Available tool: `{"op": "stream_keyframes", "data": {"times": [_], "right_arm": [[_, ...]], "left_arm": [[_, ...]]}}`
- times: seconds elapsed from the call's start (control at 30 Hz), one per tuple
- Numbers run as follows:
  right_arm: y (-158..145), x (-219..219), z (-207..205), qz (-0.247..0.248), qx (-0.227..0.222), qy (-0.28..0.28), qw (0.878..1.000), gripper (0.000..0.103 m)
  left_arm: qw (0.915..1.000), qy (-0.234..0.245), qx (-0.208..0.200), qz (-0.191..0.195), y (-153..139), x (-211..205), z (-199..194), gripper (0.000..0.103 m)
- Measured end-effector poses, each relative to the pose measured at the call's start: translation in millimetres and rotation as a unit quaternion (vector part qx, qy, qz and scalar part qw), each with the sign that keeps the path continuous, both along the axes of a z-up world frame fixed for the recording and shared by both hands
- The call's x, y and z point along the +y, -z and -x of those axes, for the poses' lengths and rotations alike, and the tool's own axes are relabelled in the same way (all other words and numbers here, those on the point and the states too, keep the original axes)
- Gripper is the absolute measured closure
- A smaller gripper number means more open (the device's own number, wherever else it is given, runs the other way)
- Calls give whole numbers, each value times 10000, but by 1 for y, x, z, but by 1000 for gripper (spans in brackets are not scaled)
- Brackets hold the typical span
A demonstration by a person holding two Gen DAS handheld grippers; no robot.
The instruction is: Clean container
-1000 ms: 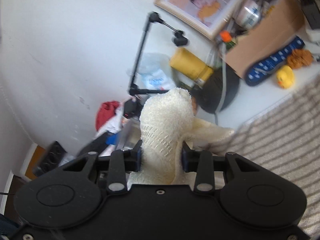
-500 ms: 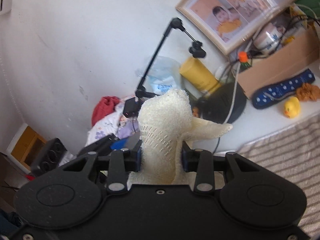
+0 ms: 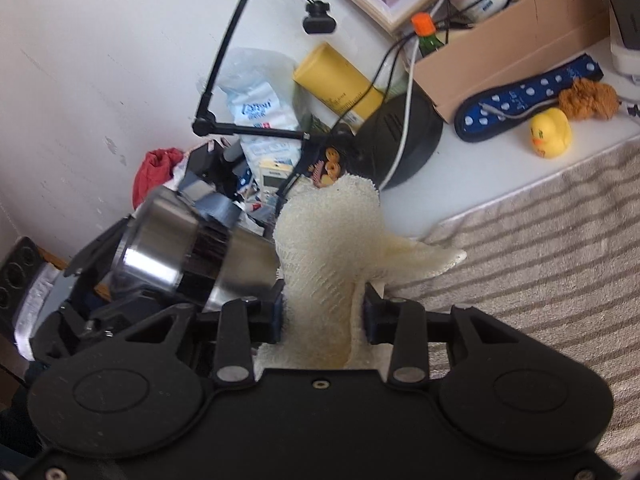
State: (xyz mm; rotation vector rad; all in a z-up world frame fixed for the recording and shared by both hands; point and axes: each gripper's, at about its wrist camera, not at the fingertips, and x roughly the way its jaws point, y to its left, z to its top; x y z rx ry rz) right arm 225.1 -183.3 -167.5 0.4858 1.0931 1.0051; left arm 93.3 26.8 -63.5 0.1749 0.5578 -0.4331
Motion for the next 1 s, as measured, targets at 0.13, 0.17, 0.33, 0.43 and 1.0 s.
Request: {"op": "stream_keyframes", "data": {"times": [0.13,0.17,0.33,0.43,1.0], "right_arm": [[18,6,-8,178,139,-136,9997,67],[24,7,-10,207,199,-164,9995,67],[57,8,-21,207,755,-164,9968,67],[81,6,-25,148,1151,-64,9932,67],[71,-12,1,-231,1364,387,9896,66]], "left_arm": [[10000,-73,-7,-27,0,-3,1,20],[9999,-96,-7,-28,0,-3,1,20],[9998,-192,3,-56,-1,-6,2,20],[9997,-232,0,-78,-2,-8,3,20],[9889,1242,611,-543,-18,4,-22,21]]}}
